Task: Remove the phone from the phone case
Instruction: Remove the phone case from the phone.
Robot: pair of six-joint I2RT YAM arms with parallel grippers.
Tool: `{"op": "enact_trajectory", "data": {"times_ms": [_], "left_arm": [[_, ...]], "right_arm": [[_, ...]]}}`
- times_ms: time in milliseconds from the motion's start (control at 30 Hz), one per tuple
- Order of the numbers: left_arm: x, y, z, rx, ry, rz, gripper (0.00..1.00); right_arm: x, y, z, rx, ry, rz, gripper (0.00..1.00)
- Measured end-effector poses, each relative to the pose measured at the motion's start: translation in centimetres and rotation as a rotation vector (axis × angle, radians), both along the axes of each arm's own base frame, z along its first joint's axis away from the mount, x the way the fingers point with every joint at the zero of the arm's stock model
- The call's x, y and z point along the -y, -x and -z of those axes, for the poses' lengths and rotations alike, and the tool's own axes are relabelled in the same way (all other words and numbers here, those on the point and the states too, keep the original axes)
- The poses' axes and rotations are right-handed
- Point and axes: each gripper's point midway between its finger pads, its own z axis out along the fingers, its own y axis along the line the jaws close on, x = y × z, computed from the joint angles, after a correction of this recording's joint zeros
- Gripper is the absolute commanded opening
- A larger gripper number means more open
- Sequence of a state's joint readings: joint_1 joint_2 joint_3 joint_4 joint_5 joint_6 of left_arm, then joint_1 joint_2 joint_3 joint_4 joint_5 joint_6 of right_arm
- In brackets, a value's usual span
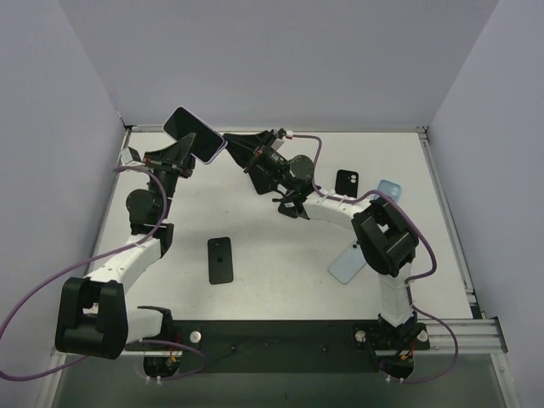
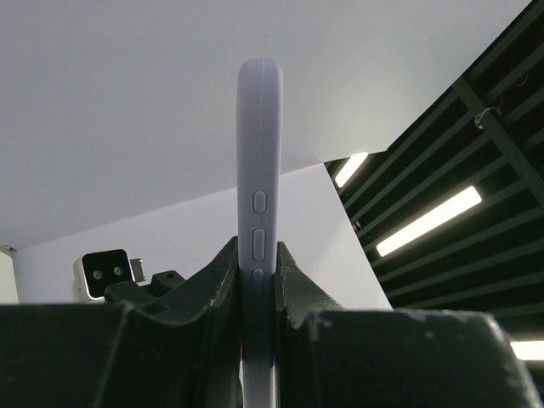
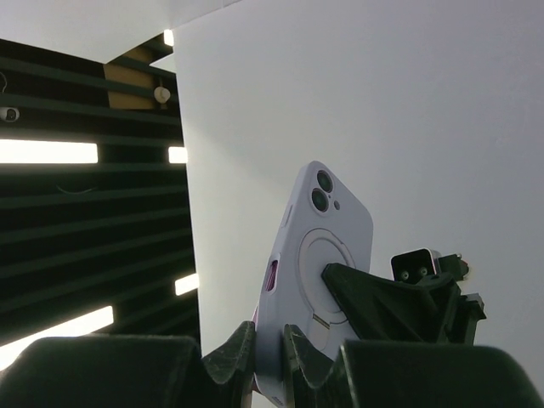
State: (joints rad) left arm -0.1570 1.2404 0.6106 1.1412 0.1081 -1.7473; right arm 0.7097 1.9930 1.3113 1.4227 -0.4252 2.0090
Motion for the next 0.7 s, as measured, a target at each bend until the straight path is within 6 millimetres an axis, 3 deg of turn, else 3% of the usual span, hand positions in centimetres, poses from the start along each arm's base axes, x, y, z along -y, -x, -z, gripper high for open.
{"op": "enact_trajectory", "data": {"times_ms": [500, 700], "left_arm": [[1.2, -0.3, -0.9, -0.016, -0.036, 0.052, 0.0], [1.5, -0.5, -0.3, -0.043, -0.045, 0.068, 0.0]], "right_arm": [[1.0, 0.3, 0.3, 0.0, -0.032, -0.003, 0.0], [1.2, 0.4, 1.0, 0.114, 0.197, 0.079, 0.0]]}}
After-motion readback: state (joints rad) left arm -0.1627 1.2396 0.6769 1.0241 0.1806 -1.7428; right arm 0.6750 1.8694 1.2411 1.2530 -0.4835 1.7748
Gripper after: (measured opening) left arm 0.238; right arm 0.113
